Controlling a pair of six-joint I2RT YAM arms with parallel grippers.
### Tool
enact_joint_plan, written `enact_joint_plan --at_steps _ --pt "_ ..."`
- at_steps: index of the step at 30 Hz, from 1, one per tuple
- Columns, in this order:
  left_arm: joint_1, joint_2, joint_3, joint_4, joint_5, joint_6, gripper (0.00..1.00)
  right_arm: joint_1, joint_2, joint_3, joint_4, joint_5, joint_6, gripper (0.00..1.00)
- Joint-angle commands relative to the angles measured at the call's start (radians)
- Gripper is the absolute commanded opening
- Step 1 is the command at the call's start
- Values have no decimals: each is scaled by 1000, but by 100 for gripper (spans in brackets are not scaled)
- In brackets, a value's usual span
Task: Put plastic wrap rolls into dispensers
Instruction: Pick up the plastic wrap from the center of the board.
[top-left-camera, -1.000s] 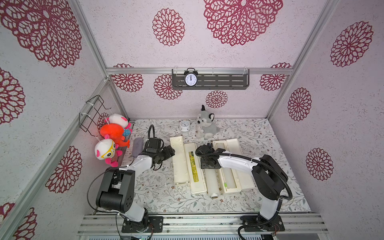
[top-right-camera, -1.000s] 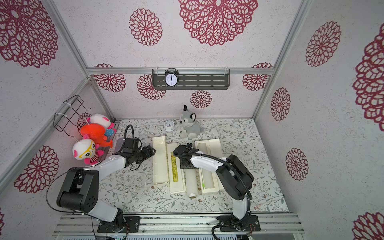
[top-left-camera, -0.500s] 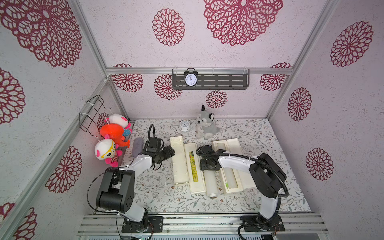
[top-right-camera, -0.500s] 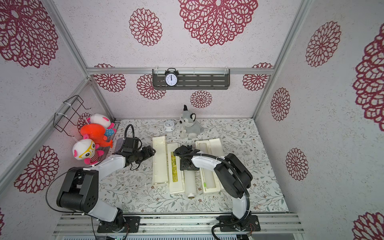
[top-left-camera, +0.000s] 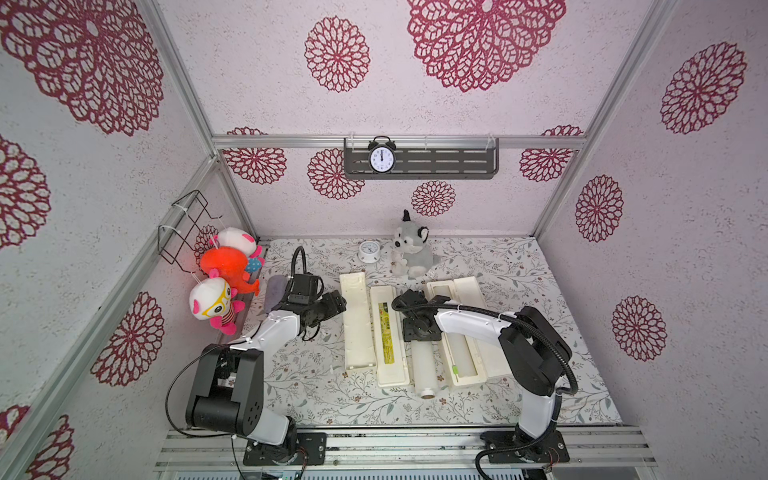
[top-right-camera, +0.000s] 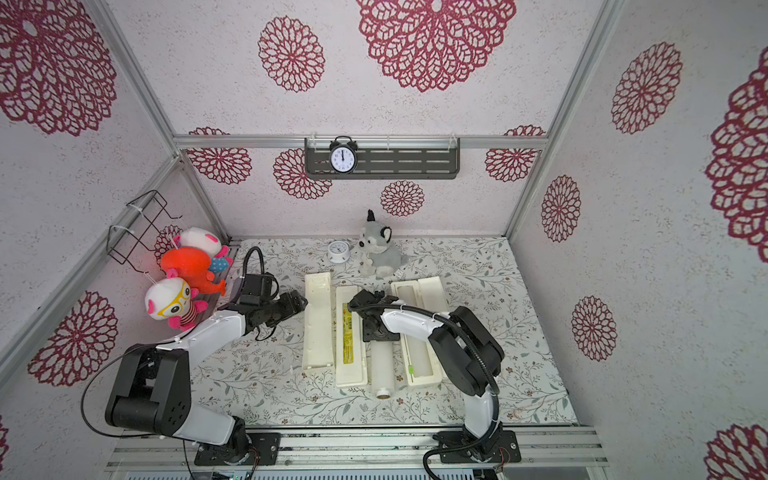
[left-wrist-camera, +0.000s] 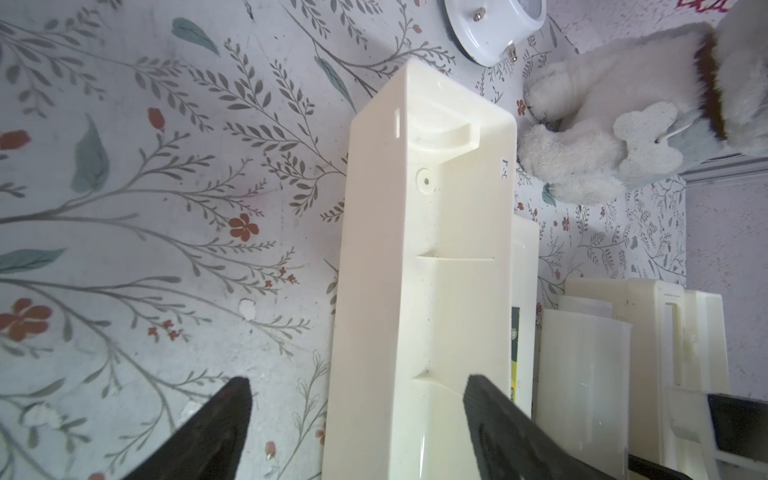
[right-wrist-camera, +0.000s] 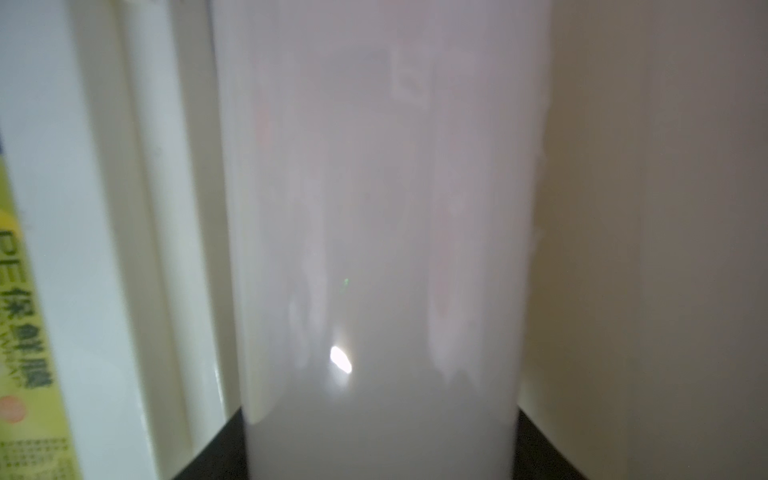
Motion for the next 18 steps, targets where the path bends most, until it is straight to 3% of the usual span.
enact_joint_plan --at_steps 1,12,18 --pt "32 -47 -6 -10 27 19 85 -6 -116 98 -40 85 -49 54" --pt "131 -144 -109 18 89 -21 85 -4 -74 320 -2 -59 -94 52" --pt "140 -182 -110 -28 57 -45 85 18 -4 445 133 -198 -51 52"
